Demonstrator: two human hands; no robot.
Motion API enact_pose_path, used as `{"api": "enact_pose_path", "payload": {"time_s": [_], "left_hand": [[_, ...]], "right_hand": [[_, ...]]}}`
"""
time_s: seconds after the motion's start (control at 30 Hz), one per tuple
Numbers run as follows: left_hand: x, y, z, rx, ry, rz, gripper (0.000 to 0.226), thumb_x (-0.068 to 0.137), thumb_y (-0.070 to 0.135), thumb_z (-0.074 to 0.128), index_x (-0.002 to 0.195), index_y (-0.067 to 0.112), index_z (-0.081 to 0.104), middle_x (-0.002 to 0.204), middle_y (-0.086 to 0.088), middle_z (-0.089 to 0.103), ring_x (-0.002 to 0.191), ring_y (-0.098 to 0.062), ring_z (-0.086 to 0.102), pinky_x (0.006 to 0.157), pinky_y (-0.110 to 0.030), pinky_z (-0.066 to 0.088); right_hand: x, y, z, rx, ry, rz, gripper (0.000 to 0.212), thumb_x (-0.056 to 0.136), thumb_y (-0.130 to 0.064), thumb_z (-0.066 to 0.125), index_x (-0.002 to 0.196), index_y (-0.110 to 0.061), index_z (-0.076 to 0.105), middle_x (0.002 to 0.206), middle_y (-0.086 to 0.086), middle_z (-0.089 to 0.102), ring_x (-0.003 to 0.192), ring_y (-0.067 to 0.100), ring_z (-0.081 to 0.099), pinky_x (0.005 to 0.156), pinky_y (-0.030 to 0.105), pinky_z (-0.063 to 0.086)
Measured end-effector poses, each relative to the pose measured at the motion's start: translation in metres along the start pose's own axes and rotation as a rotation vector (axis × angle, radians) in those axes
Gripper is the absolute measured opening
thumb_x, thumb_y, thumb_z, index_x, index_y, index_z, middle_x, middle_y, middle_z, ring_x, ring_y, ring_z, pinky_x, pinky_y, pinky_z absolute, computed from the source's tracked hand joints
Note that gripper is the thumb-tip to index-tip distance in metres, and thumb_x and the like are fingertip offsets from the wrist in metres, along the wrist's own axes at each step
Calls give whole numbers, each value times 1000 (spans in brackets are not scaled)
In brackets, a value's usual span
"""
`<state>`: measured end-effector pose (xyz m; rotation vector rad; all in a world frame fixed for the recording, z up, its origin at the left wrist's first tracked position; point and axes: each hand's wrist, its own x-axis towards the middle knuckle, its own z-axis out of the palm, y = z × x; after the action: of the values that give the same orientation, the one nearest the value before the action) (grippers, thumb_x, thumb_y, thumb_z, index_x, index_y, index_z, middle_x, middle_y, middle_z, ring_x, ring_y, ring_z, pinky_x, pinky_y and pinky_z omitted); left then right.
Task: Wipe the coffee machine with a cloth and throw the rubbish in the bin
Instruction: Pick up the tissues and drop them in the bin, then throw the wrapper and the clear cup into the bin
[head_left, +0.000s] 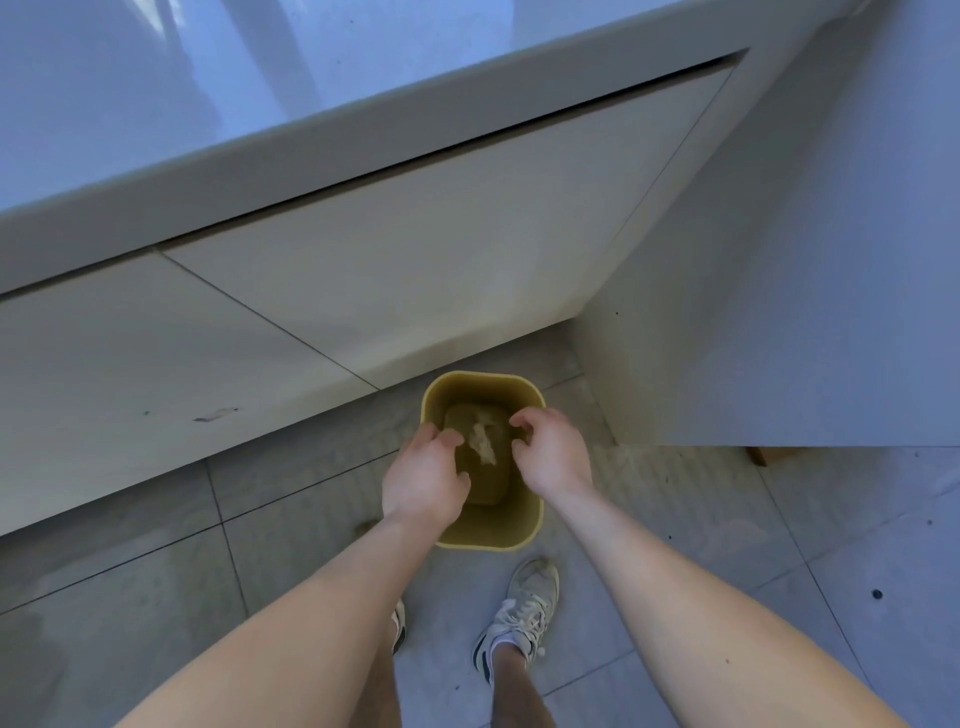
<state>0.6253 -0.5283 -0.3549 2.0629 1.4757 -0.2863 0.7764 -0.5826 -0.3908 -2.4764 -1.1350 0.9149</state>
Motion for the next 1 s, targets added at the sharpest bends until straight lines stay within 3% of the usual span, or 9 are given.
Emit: {"api": "enact_pose_path", "payload": {"time_s": [0.47,0.8,1.0], "left_hand": [[-4,1,-26,161,71,140,44,88,30,63,130,27,53,124,0,55,108,-21,56,86,-36,54],[-67,26,-119,168,97,177,43,92,36,58,133,28,50,128,1,52,114,-20,54,96,-37,49],[-116,41,-185,167,181,205,39,93,38,55,131,28,52,123,1,53,111,-20,53,92,-36,48]], "right_hand": [[-9,-11,-25,-87,17,-111,29,88,-30,67,116,-31,62,116,-7,62,93,13,65,79,27,57],[-63,-63,-121,-248,-8,-231,38,87,-34,68,124,-33,60,116,-6,62,98,14,63,81,31,59],[-100,-105,-189,-315,-1,-313,35,91,-33,62,125,-30,58,114,-4,59,100,15,57,79,32,58]]}}
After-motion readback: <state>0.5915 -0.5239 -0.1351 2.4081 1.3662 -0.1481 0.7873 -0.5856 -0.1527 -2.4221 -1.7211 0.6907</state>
